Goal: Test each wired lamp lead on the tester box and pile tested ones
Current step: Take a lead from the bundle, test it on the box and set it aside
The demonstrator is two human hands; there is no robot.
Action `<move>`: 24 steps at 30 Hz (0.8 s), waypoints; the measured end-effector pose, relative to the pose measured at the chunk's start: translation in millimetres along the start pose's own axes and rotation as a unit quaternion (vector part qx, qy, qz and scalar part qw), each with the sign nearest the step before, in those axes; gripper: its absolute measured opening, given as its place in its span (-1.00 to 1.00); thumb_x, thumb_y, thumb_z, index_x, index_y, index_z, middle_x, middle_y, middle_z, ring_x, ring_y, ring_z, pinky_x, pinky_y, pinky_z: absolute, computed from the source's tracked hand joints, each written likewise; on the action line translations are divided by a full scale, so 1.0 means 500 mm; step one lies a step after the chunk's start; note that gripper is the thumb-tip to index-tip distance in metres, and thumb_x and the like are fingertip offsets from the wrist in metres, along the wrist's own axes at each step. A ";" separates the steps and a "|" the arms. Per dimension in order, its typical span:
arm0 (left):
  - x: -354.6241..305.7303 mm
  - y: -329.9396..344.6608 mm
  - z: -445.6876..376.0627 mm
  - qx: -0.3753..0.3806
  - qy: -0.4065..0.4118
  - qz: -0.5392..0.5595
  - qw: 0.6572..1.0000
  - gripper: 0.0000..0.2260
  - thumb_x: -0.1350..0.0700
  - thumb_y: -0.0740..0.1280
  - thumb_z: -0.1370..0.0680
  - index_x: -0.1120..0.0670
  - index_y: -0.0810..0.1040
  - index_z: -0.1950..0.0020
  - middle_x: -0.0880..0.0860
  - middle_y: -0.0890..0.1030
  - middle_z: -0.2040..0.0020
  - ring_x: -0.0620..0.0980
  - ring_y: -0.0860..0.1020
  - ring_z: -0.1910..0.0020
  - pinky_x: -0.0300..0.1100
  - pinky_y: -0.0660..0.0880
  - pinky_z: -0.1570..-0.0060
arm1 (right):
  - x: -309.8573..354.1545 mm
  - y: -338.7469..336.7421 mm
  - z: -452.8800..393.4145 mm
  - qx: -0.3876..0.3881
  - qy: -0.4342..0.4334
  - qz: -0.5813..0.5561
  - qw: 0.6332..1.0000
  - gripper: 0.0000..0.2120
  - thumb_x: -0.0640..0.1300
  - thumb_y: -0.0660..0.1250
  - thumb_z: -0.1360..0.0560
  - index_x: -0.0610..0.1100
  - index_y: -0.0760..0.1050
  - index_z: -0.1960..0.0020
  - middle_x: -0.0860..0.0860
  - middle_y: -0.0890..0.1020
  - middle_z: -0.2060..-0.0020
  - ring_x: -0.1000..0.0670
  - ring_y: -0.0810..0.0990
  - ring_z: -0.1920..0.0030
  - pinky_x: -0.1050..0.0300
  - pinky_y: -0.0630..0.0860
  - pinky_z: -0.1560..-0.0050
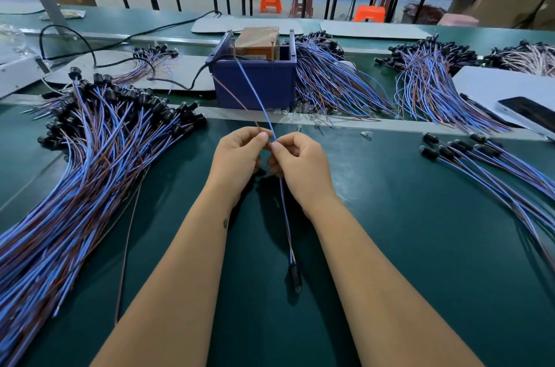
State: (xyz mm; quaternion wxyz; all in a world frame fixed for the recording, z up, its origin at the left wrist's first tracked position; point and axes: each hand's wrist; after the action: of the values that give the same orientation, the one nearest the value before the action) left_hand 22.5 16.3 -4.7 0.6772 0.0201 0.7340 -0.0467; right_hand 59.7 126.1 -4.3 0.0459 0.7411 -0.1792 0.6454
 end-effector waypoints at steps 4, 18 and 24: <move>0.006 0.003 -0.004 -0.009 0.019 -0.001 1.000 -0.84 0.11 0.21 -0.66 -0.04 0.56 0.01 -0.06 0.67 0.27 -0.14 0.43 0.50 -0.38 0.35 0.48 | 0.000 -0.010 -0.004 -0.045 -0.011 0.029 0.999 -0.90 -0.16 0.33 -0.55 -0.13 0.55 0.14 -0.02 0.62 0.27 0.07 0.50 0.31 0.09 0.46 0.19; 0.003 0.000 -0.008 -0.010 -0.003 0.003 1.000 -0.82 0.10 0.08 -0.70 -0.01 0.38 0.06 -0.03 0.72 0.18 -0.09 0.47 0.56 -0.34 0.33 0.56 | 0.000 -0.021 -0.005 -0.055 0.001 0.003 0.998 -0.87 -0.07 0.28 -0.60 0.05 0.48 0.13 0.04 0.60 0.47 0.11 0.46 0.46 0.07 0.48 0.28; 0.014 -0.015 -0.015 -0.048 0.018 -0.039 0.998 -0.76 0.10 0.11 -0.68 -0.11 0.52 0.05 -0.13 0.45 0.50 -0.18 0.36 0.51 -0.34 0.33 0.49 | -0.001 -0.021 -0.006 -0.067 -0.003 -0.016 0.998 -0.87 -0.11 0.29 -0.59 0.04 0.51 0.13 0.03 0.50 0.47 0.16 0.42 0.46 0.19 0.40 0.27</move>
State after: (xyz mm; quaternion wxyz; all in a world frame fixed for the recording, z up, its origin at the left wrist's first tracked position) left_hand 13.6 9.6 -10.8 0.6619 -0.0402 0.7475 -0.0379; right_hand 60.4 137.1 -2.7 0.1048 0.7412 -0.2102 0.6289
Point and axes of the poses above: each hand's wrist, its own z-axis away from the middle knuckle, its own y-axis out of the palm, x = y × z
